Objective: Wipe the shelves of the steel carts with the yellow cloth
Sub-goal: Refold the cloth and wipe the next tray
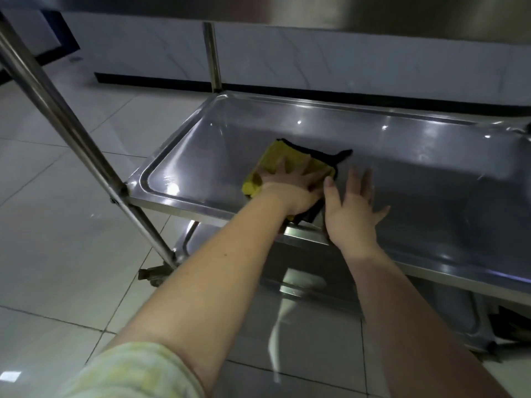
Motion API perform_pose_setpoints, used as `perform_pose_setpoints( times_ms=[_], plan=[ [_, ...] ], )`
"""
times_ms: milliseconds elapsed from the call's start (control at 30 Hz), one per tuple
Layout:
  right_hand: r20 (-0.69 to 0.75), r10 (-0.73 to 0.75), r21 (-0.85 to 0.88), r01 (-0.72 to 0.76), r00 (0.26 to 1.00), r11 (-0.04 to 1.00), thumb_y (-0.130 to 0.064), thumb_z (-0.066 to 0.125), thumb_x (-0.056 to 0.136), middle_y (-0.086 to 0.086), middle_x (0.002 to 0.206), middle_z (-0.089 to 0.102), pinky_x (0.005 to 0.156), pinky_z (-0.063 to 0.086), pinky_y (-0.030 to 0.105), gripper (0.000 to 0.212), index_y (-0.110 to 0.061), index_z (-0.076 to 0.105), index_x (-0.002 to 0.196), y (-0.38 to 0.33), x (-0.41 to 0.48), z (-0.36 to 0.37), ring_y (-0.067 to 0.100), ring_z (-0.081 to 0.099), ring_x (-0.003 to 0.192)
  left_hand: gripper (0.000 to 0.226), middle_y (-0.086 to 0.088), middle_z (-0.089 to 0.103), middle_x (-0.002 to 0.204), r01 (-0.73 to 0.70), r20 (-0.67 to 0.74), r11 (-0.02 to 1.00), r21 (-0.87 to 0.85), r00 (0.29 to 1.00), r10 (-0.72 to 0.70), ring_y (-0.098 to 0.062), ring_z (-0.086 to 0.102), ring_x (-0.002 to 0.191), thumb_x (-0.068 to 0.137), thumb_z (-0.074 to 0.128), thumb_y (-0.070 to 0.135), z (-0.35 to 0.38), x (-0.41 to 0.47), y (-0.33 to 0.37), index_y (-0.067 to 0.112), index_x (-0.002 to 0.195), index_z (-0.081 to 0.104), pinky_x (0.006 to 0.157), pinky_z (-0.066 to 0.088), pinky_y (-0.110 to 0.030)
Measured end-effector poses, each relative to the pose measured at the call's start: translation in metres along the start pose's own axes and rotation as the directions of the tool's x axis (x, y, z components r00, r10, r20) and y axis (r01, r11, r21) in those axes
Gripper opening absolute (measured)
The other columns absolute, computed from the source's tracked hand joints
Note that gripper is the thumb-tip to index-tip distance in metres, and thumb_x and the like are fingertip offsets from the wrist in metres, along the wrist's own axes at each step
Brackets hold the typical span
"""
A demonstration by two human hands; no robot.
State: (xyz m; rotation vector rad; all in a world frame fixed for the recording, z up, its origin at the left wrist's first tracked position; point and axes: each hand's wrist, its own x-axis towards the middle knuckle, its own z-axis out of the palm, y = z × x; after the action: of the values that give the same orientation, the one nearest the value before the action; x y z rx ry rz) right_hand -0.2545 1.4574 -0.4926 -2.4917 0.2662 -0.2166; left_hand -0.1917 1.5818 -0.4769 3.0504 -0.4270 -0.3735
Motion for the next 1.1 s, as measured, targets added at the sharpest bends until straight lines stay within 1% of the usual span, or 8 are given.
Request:
perform_pose_setpoints(
  times_ms=[100, 233, 533, 700, 833, 933, 1000, 1100],
  plan=[
    [-0.105, 0.070, 0.172, -0.052, 0.992, 0.984, -0.050, 0.029, 0.101, 0.005, 0.164, 0.007, 0.118, -0.009, 0.051, 0.059, -0.025, 0.019, 0.154, 0.004, 0.000, -0.005, 0.027, -0.001, 0.150, 0.068, 0.015, -0.012, 0.161, -0.091, 0.003, 0.995, 0.032, 0.996, 0.091, -0.038, -0.011, 0.146, 0.088, 0.029, 0.065, 0.014, -0.011, 0.041, 0.055, 0.146, -0.003, 0.093, -0.008, -0.081],
    [-0.008, 0.074, 0.023, -0.074, 0.997, 0.997, -0.053, 0.022, 0.101, 0.005, 0.163, 0.013, 0.118, -0.006, 0.052, 0.057, -0.029, 0.024, 0.153, 0.006, 0.002, -0.006, 0.032, 0.001, 0.149, 0.062, 0.020, 0.002, 0.161, -0.072, -0.079, 0.995, -0.073, 0.995, 0.066, -0.023, 0.000, 0.149, 0.083, 0.016, 0.076, 0.014, -0.032, 0.002, 0.062, 0.142, 0.003, 0.106, 0.004, -0.071],
    [0.187, 0.000, -0.385, 0.073, 0.982, 0.920, -0.080, 0.024, 0.084, 0.006, 0.163, 0.005, 0.111, -0.012, 0.066, 0.072, -0.047, 0.020, 0.148, 0.000, -0.003, 0.001, 0.043, -0.004, 0.147, 0.063, 0.018, 0.000, 0.161, 0.335, -0.110, 0.938, -0.089, 0.933, -0.343, -0.024, 0.000, 0.149, 0.083, 0.015, 0.080, 0.017, -0.086, -0.132, 0.062, 0.143, 0.004, 0.109, 0.002, -0.071],
    [0.205, 0.006, -0.414, 0.081, 0.979, 0.907, -0.079, 0.028, 0.083, 0.007, 0.163, 0.004, 0.111, -0.011, 0.067, 0.074, -0.046, 0.021, 0.149, -0.001, -0.005, -0.003, 0.043, -0.004, 0.147, 0.069, 0.009, 0.010, 0.162, 0.549, -0.225, 0.800, -0.242, 0.770, -0.597, -0.025, -0.003, 0.149, 0.083, 0.021, 0.077, 0.029, -0.103, -0.148, 0.050, 0.146, 0.022, 0.107, -0.008, -0.071],
    [0.188, -0.018, -0.349, 0.084, 0.982, 0.933, -0.071, 0.034, 0.088, 0.006, 0.162, 0.015, 0.111, -0.009, 0.066, 0.066, -0.042, 0.031, 0.147, -0.002, -0.007, -0.007, 0.040, 0.001, 0.147, 0.055, 0.008, 0.019, 0.160, 0.453, -0.289, 0.751, -0.481, 0.727, -0.623, -0.022, 0.006, 0.148, 0.090, 0.029, 0.065, 0.036, -0.109, -0.160, 0.047, 0.141, 0.038, 0.111, 0.000, -0.066],
    [0.021, -0.211, -0.146, 0.212, 0.977, 0.966, -0.049, 0.048, 0.094, 0.006, 0.149, 0.043, 0.116, 0.014, 0.056, 0.048, -0.026, 0.053, 0.136, -0.004, -0.020, -0.008, 0.037, 0.019, 0.143, 0.039, 0.001, 0.042, 0.146, -0.056, -0.445, 0.482, -0.874, 0.491, -0.749, -0.015, 0.041, 0.133, 0.091, 0.051, 0.038, 0.046, -0.124, -0.159, 0.032, 0.129, 0.055, 0.112, 0.034, -0.046],
    [-0.085, -0.368, -0.068, 0.363, 0.926, 0.929, -0.034, 0.055, 0.093, 0.006, 0.132, 0.058, 0.109, 0.030, 0.048, 0.035, -0.017, 0.063, 0.123, -0.011, -0.034, -0.004, 0.036, 0.034, 0.135, 0.045, 0.003, 0.050, 0.131, -0.212, -0.346, 0.291, -0.933, 0.304, -0.888, -0.006, 0.055, 0.113, 0.085, 0.063, 0.028, 0.055, -0.140, -0.149, 0.030, 0.128, 0.049, 0.101, 0.047, -0.035],
    [-0.061, -0.520, -0.023, 0.519, 0.852, 0.854, -0.022, 0.058, 0.090, 0.004, 0.119, 0.064, 0.102, 0.038, 0.046, 0.025, -0.013, 0.068, 0.111, -0.033, -0.059, 0.013, 0.031, 0.044, 0.126, 0.058, 0.004, 0.057, 0.116, -0.284, 0.117, -0.235, -0.929, 0.378, -0.918, -0.010, 0.062, 0.098, 0.086, 0.071, 0.031, 0.064, -0.151, -0.140, 0.024, 0.134, 0.040, 0.086, 0.054, -0.033]
  ],
)
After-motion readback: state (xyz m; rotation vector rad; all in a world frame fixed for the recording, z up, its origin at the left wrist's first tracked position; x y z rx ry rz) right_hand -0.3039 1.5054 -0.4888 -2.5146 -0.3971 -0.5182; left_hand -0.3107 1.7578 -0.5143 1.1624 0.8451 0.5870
